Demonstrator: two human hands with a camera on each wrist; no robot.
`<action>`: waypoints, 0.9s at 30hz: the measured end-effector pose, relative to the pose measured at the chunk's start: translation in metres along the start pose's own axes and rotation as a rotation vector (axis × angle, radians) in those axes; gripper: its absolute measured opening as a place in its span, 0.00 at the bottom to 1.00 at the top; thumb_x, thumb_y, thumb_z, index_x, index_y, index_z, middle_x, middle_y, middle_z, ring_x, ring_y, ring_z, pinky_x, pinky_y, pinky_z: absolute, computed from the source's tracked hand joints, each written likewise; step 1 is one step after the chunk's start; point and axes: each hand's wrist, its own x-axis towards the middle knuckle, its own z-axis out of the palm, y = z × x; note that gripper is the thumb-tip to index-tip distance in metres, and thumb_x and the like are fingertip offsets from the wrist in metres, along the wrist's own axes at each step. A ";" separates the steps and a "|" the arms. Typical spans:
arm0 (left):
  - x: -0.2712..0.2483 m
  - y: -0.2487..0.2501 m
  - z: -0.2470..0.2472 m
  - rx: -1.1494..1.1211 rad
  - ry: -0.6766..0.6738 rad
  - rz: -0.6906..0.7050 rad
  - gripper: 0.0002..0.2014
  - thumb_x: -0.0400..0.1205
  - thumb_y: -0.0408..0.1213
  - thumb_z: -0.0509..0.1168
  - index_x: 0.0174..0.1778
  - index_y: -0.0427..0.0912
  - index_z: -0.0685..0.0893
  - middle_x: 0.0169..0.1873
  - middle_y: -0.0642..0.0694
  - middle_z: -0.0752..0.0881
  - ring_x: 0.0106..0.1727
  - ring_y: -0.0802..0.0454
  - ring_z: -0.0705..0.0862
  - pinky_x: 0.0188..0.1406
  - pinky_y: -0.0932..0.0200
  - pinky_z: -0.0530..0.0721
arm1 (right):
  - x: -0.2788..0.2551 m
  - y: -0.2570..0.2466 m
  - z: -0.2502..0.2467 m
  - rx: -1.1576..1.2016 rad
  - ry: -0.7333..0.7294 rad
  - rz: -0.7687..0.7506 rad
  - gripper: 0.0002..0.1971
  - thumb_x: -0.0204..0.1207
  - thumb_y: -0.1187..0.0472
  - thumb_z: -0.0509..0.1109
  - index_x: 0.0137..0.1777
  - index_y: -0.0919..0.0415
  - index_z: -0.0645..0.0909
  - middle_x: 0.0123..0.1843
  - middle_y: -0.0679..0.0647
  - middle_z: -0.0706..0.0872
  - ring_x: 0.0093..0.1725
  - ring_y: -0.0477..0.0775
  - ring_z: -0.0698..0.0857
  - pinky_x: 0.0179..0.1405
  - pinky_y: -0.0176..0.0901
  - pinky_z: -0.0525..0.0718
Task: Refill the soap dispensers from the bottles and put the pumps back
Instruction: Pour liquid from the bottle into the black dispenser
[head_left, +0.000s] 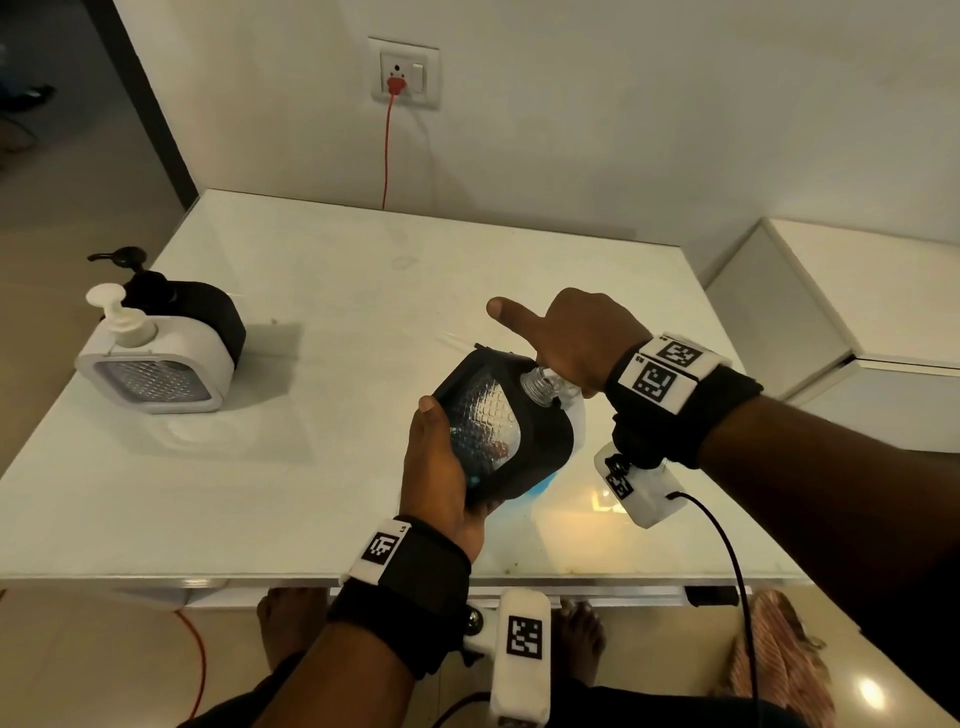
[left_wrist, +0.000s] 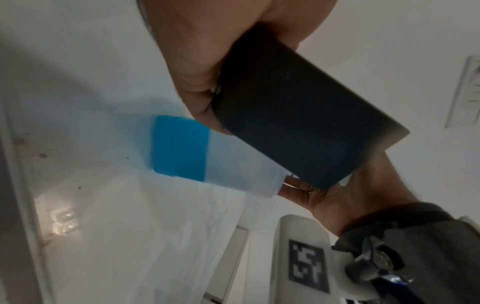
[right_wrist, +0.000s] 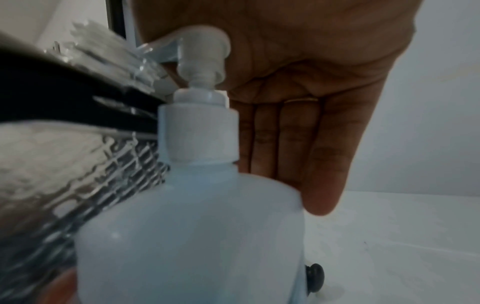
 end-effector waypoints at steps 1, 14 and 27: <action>0.001 0.000 0.000 0.000 0.003 -0.001 0.26 0.90 0.66 0.53 0.76 0.59 0.82 0.70 0.41 0.87 0.69 0.33 0.87 0.51 0.39 0.93 | 0.000 0.000 0.000 0.005 -0.004 -0.003 0.43 0.74 0.18 0.48 0.24 0.60 0.71 0.22 0.55 0.80 0.29 0.58 0.84 0.56 0.57 0.87; 0.006 -0.002 -0.004 -0.006 0.003 -0.007 0.27 0.88 0.69 0.55 0.77 0.60 0.81 0.73 0.41 0.86 0.72 0.32 0.85 0.59 0.33 0.91 | 0.004 0.001 0.001 -0.032 0.017 -0.038 0.45 0.73 0.18 0.45 0.25 0.61 0.74 0.23 0.55 0.82 0.30 0.57 0.85 0.54 0.57 0.87; 0.003 0.000 -0.002 -0.010 -0.001 -0.004 0.26 0.89 0.68 0.54 0.76 0.60 0.82 0.71 0.42 0.87 0.70 0.34 0.87 0.54 0.38 0.93 | 0.001 0.001 -0.005 0.092 -0.068 0.008 0.57 0.66 0.14 0.43 0.42 0.72 0.87 0.28 0.59 0.88 0.29 0.60 0.89 0.52 0.58 0.91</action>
